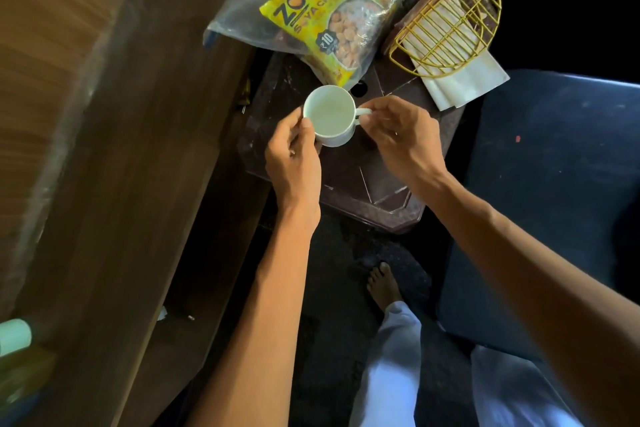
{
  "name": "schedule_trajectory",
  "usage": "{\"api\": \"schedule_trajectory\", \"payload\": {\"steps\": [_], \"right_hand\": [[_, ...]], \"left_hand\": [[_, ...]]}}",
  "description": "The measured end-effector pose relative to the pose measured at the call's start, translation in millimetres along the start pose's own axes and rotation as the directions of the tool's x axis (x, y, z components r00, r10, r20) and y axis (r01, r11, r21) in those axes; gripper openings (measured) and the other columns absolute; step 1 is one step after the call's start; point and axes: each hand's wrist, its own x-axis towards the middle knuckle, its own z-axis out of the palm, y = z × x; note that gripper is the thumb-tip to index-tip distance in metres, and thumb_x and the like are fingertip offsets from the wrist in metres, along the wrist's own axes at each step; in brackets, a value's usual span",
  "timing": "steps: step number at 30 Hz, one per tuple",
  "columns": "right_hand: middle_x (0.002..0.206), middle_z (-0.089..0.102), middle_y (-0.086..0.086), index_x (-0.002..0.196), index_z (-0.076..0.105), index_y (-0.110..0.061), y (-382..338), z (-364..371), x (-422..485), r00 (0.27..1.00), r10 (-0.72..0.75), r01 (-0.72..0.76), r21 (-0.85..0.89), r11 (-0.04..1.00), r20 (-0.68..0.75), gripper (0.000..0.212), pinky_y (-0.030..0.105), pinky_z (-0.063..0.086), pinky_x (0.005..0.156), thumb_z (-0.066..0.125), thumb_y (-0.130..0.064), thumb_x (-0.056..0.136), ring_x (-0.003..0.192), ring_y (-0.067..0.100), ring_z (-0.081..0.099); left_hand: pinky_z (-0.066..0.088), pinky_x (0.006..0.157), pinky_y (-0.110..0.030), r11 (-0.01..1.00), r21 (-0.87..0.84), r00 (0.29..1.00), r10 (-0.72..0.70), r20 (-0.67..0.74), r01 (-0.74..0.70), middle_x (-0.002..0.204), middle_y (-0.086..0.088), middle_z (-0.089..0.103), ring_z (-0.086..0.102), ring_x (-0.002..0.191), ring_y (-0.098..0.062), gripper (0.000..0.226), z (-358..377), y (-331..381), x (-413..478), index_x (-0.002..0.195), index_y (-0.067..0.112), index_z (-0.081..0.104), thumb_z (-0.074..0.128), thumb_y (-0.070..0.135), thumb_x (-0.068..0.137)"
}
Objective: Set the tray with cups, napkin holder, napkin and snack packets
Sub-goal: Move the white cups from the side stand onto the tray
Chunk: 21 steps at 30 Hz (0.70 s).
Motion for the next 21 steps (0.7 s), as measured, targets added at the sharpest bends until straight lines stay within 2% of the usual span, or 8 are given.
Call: {"api": "schedule_trajectory", "payload": {"steps": [4,9,13,16,19,21], "right_hand": [[0.090,0.072,-0.011,0.105,0.073,-0.010,0.4,-3.6,-5.6,1.000,-0.005,0.005,0.000,1.000,-0.005,0.017,0.000,0.045,0.073,0.071,-0.020,0.092,0.077,-0.023,0.060],[0.093,0.075,-0.010,0.105,0.074,-0.016,5.1,-28.6,-26.3,0.999,0.036,-0.036,0.001,0.999,0.005,0.018,0.010,0.052,0.078,0.071,-0.026,0.092,0.085,-0.006,0.068],[0.098,0.076,-0.004,0.108,0.073,-0.010,10.4,-59.1,-53.3,0.998,0.057,-0.057,0.033,0.998,0.000,0.023,0.016,0.056,0.080,0.071,-0.027,0.092,0.091,0.001,0.071],[0.095,0.076,-0.003,0.104,0.072,-0.007,17.8,-87.3,-78.1,0.996,0.080,-0.078,0.053,0.996,-0.042,0.021,0.016,0.057,0.076,0.072,-0.023,0.091,0.087,0.002,0.072],[0.092,0.076,-0.004,0.102,0.073,-0.006,30.5,-120.4,-103.6,0.990,0.113,-0.108,0.070,0.992,-0.081,0.017,0.018,0.057,0.074,0.072,-0.018,0.091,0.085,0.003,0.072],[0.092,0.076,-0.008,0.101,0.073,-0.008,41.5,-144.3,-120.2,0.986,0.132,-0.126,0.068,0.990,-0.099,0.015,0.015,0.055,0.073,0.072,-0.019,0.090,0.085,-0.001,0.070]], "left_hand": [[0.059,0.084,-0.025,0.998,-0.045,0.999,-0.041,0.013,0.041,0.112,0.005,0.067,0.066,0.101,-0.006,0.028,-0.9,1.7,-5.5,0.129,0.011,0.065,0.052,0.014,0.104],[0.060,0.079,-0.023,0.996,-0.057,0.997,-0.063,0.053,0.066,0.106,0.015,0.069,0.068,0.099,-0.003,0.023,1.4,3.4,-29.9,0.117,0.018,0.071,0.052,0.014,0.105],[0.060,0.083,-0.026,0.993,-0.066,0.992,-0.094,0.088,0.100,0.109,0.010,0.072,0.071,0.101,-0.003,0.021,12.4,0.2,-63.1,0.110,0.022,0.071,0.053,0.015,0.104],[0.060,0.085,-0.026,0.990,-0.073,0.986,-0.108,0.129,0.118,0.100,0.016,0.076,0.071,0.098,0.004,0.023,25.7,-3.0,-94.9,0.104,0.026,0.073,0.054,0.014,0.104],[0.061,0.086,-0.028,0.990,-0.067,0.979,-0.108,0.174,0.121,0.100,0.013,0.078,0.072,0.101,-0.001,0.023,42.6,-7.1,-129.7,0.101,0.024,0.075,0.055,0.011,0.103],[0.061,0.086,-0.031,0.992,-0.045,0.975,-0.105,0.195,0.115,0.100,0.010,0.079,0.074,0.101,-0.005,0.021,56.2,-10.8,-153.3,0.103,0.021,0.075,0.057,0.009,0.102]]}}
